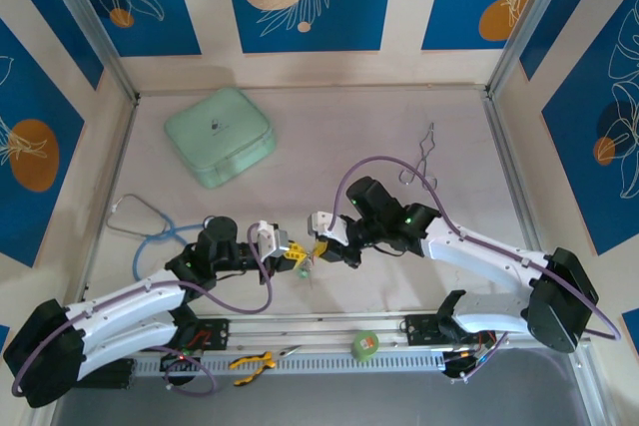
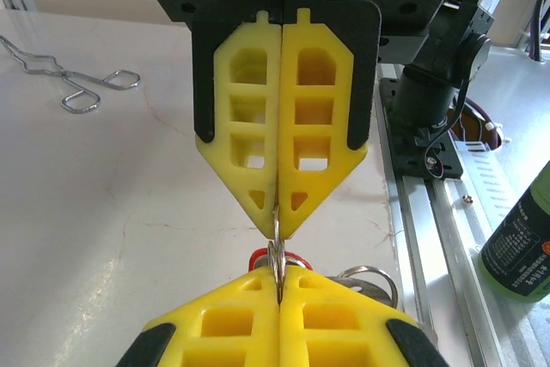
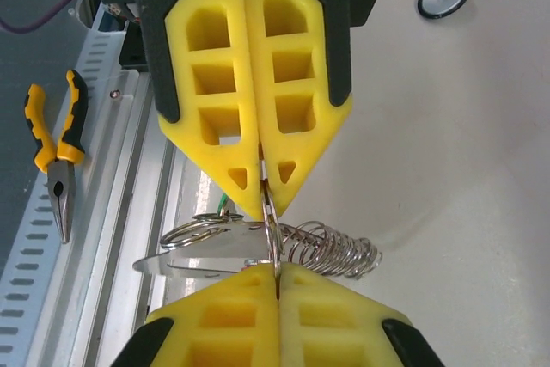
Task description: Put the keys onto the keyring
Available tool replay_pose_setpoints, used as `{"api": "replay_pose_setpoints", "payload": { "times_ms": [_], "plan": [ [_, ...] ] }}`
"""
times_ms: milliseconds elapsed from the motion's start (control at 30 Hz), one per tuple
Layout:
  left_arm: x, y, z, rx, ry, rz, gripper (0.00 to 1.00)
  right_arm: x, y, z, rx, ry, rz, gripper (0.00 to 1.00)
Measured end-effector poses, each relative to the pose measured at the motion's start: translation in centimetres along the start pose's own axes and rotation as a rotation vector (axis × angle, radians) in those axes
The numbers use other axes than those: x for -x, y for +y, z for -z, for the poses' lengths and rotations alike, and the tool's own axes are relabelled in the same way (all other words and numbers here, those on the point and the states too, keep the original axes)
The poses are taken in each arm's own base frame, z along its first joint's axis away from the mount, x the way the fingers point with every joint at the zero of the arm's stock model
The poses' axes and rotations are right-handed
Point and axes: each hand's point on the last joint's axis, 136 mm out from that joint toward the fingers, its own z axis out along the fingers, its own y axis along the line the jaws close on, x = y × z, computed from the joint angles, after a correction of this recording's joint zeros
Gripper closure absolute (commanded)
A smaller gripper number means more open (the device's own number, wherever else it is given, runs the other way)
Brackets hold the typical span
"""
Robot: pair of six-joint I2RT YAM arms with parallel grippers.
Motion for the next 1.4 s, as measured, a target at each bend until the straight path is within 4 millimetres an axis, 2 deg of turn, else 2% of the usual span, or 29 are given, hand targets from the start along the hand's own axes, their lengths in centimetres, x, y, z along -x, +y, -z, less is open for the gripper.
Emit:
{"api": "replay_pose_setpoints", "payload": {
  "times_ms": [200,367,400,467,500,633,767,900,1167,1333,1367,1400],
  "plan": [
    [0.3,0.1,0.1,0.008,-0.012,-0.009,1.0,-0.4,-0.4,0.2,0.008,-0.01,-0.096,1.0],
    [0.4,0.1,0.1,0.011,-0.021,-0.015,1.0,-1.1,-0.3,-0.7,0.043,0.007,-0.177,1.0],
    [0.5,0.1,0.1,0.013,-0.025,-0.018,1.0,-1.2,-0.3,-0.8,0.048,0.008,-0.187,0.94],
    [0.5,0.2,0.1,0.016,-0.029,-0.021,1.0,-1.1,-0.3,-0.8,0.05,0.004,-0.199,0.76],
    [0.7,0.2,0.1,0.016,-0.036,-0.026,1.0,-0.9,-0.4,-0.8,0.049,-0.004,-0.201,0.71],
    [1.5,0.3,0.2,0.021,-0.072,-0.043,1.0,-0.4,-0.7,-0.5,0.028,-0.065,-0.194,0.67],
    [1.6,0.3,0.1,0.021,-0.095,-0.024,1.0,-0.3,-0.3,0.0,0.016,-0.109,-0.172,0.69],
    [1.3,0.5,-0.2,0.02,-0.111,0.019,1.0,0.6,-0.3,0.3,0.017,-0.149,-0.152,0.71],
    [1.7,0.7,-0.4,0.019,-0.148,0.054,1.0,1.1,-0.5,0.3,0.01,-0.167,-0.139,0.82],
    [2.1,0.7,-0.3,0.019,-0.164,0.052,1.0,1.0,-0.3,0.1,0.017,-0.162,-0.137,1.0],
    [2.1,0.7,-0.3,0.02,-0.163,0.053,1.0,1.0,-0.3,0.1,0.017,-0.161,-0.134,1.0],
    [2.0,0.7,-0.3,0.02,-0.161,0.054,0.93,1.0,-0.3,0.1,0.019,-0.159,-0.134,1.0]
  ]
}}
